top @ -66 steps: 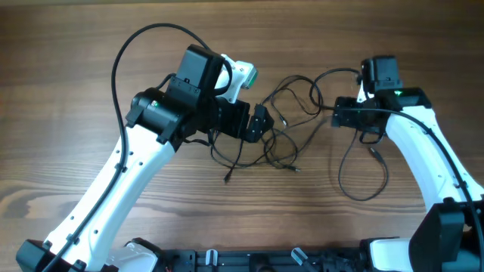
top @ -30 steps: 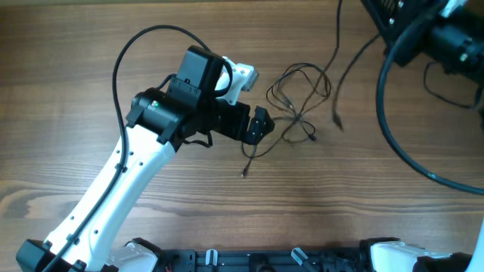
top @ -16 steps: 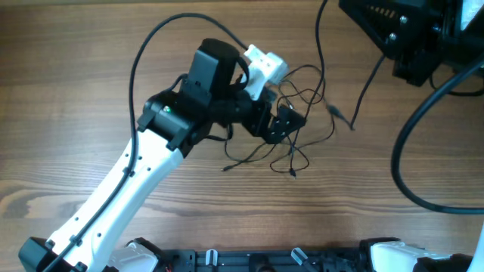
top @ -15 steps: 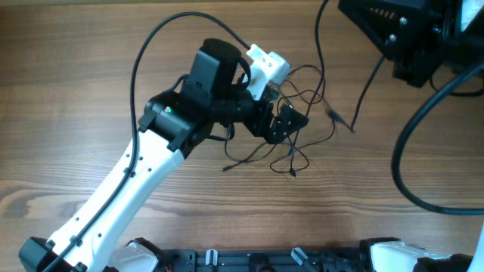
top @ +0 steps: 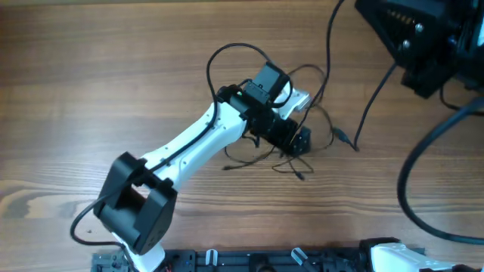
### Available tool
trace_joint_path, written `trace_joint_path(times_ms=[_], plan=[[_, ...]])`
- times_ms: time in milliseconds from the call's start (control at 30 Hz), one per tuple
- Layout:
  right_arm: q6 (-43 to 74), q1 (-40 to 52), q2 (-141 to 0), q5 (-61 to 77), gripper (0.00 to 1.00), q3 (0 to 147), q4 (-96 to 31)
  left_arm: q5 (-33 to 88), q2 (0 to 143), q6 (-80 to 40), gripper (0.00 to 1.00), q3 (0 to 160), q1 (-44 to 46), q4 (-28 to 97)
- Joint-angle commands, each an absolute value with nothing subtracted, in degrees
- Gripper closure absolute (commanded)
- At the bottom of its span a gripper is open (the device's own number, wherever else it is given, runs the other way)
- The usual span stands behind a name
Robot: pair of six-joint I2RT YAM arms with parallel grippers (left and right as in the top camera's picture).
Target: Untangle cables
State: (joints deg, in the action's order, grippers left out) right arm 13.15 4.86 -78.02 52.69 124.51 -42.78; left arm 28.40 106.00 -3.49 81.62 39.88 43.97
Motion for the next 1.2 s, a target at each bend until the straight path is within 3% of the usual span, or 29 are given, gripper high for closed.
trace_joint_path(times_ms=[0,100,167,400,533,733,833,933,1067,1100,1133,1167], plan=[[11.94,4.84,-77.56,32.77,0.96,125.14,-47.00,9.06,106.72,-3.18,0.00,81.65,39.68,53.01],[11.60,4.84,-77.56,9.04,0.96,125.14,-53.34,-0.80,106.72,-3.22,0.00,81.65,37.23,60.36],[12.21,4.84,-77.56,-5.13,0.96,125.14,-56.18,-1.17,106.72,-3.22,0.00,81.65,34.63,63.05],[8.99,3.25,-82.61,-14.41,0.96,125.14,-54.06,7.86,106.72,-3.42,0.00,81.65,29.71,64.10],[9.06,-7.51,-90.39,-9.93,0.96,125.14,-52.97,9.02,106.72,-3.42,0.00,81.65,30.70,63.51],[9.41,-31.79,-100.14,0.23,0.96,125.14,-48.51,10.85,106.72,-3.42,0.00,81.65,32.23,63.51],[16.86,-44.36,-105.30,6.22,0.96,125.14,-47.66,12.95,106.72,-3.42,0.00,81.65,32.27,63.51],[18.65,-52.56,-111.26,14.11,0.96,125.14,-49.87,13.06,106.72,-3.42,0.00,81.65,32.27,63.46],[21.32,-53.98,-117.80,12.84,0.96,125.14,-57.12,14.85,106.72,-3.42,0.00,81.65,32.40,63.48],[23.07,-53.84,-119.59,11.38,0.92,125.14,-60.25,15.66,106.72,-3.44,0.00,81.65,32.40,63.48],[24.10,-53.84,-120.73,11.14,0.73,125.14,-62.30,15.66,106.72,-3.44,0.00,81.65,32.42,63.48],[26.96,-53.87,-121.97,9.91,0.00,125.14,-65.04,15.66,106.72,-3.44,0.00,81.65,32.40,63.46]])
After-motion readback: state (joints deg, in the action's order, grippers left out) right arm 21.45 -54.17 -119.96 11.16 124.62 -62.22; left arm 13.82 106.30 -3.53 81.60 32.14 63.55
